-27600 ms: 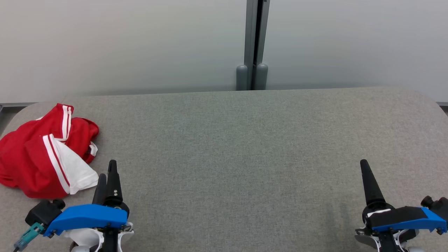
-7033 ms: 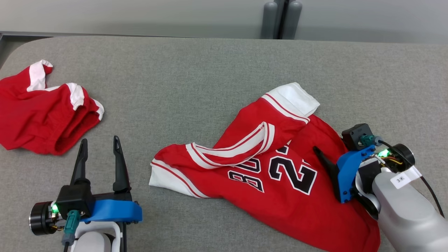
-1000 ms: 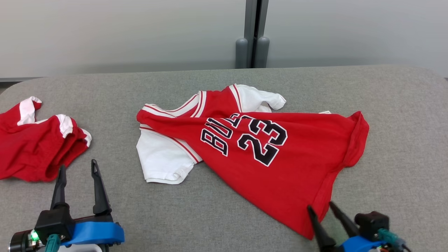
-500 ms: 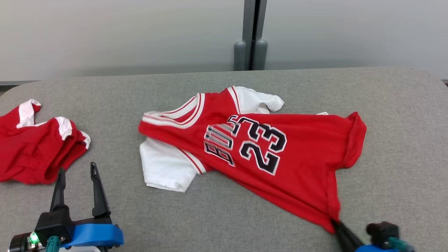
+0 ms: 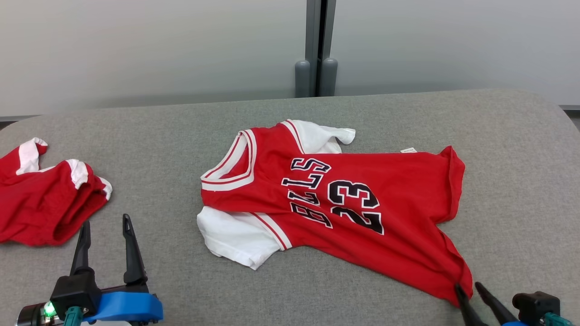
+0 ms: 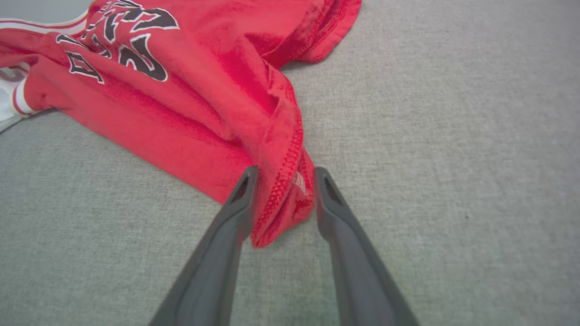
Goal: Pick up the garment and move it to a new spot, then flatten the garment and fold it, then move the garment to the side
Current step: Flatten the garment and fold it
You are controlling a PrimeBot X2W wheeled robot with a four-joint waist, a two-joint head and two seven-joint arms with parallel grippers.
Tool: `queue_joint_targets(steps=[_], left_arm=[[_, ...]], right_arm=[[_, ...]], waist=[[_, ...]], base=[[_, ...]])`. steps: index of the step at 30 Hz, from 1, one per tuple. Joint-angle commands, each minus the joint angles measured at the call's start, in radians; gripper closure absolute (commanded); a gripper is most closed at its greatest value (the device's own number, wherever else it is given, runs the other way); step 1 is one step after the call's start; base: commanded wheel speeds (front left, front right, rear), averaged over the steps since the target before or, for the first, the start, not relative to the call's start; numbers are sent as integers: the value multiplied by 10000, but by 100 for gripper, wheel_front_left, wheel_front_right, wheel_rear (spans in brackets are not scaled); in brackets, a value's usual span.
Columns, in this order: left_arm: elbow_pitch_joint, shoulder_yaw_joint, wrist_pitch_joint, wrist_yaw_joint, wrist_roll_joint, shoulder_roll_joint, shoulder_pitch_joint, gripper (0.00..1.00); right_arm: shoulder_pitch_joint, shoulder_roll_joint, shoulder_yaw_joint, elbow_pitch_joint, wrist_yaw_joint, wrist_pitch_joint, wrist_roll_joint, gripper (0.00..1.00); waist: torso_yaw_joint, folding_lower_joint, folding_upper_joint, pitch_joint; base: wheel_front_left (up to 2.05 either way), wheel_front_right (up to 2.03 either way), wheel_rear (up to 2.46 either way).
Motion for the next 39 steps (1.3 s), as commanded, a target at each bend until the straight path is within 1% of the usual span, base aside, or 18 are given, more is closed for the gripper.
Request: queue_joint_targets(steps=[1,5,8,11,15,16,17,18,19,20,21,22,25,27,31,35,39], left_arm=[[-16,54,-28,-29,-7,-23,20,0],[-44,97,-28,-18,3,-40,12,0],[-47,79,-29,-40,22,-44,-58,0],[-12,31,-29,-68,58,-46,-182,0],[-17,9,-27,-29,68,-54,-225,0],[-21,14,-27,-23,64,-54,-234,0],[-27,20,-29,-20,63,-53,-252,0],[-47,17,-29,-7,71,-56,-254,0],[-47,17,-29,-7,71,-56,-254,0],[-57,17,-27,6,78,-57,-258,0],[-59,12,-27,18,79,-55,-269,0],[-58,7,-29,22,85,-56,-285,0],[-14,44,-29,-40,91,-58,-370,0],[-46,57,-27,-25,103,-60,-361,0],[-58,45,-27,13,119,-61,-291,0],[1,13,-29,39,83,-60,-408,0],[104,-67,-27,-28,23,-62,-557,0]], right_arm=[[192,-135,-11,-286,-2,-143,45,0],[-79,-247,-131,-898,-2,-230,-64,0],[-264,-313,-175,-1092,-2,-71,-263,0],[-400,-354,-192,-1058,-2,130,-539,0],[-581,-212,-272,-725,-2,481,-997,0],[-617,-153,-299,-605,-2,517,-1077,5],[-671,-98,-286,-488,-2,542,-1135,31],[-739,-35,-275,-414,-2,506,-1193,50],[-739,-35,-275,-414,-2,506,-1193,50],[-813,7,-287,-331,-2,466,-1252,56],[-885,26,-300,-212,-2,440,-1292,88],[-940,57,-313,-95,-2,466,-1330,100],[-1116,183,-324,54,-2,210,-1191,100],[-1149,302,-278,-87,0,-41,-797,100],[-1292,127,148,-671,0,-461,-78,100],[-1572,-178,257,-1289,0,-683,425,100],[-2030,-551,257,-1238,0,-622,585,100]], waist=[[-16,0,0,-2],[-63,0,0,48],[-62,0,0,100],[-15,0,0,166],[33,0,0,265],[37,0,0,290],[36,0,0,319],[27,0,0,347],[27,0,0,347],[21,0,0,373],[19,0,0,395],[20,0,0,417],[33,0,0,465],[19,0,0,482],[-62,0,0,526],[-141,0,0,603],[-126,0,0,684]], base=[[0,0,0],[0,0,0],[0,0,0],[0,0,0],[0,0,0],[0,0,0],[0,0,0],[0,0,0],[0,0,0],[0,0,0],[0,0,0],[0,0,0],[0,0,0],[0,0,0],[0,0,0],[0,0,0],[0,0,0]])
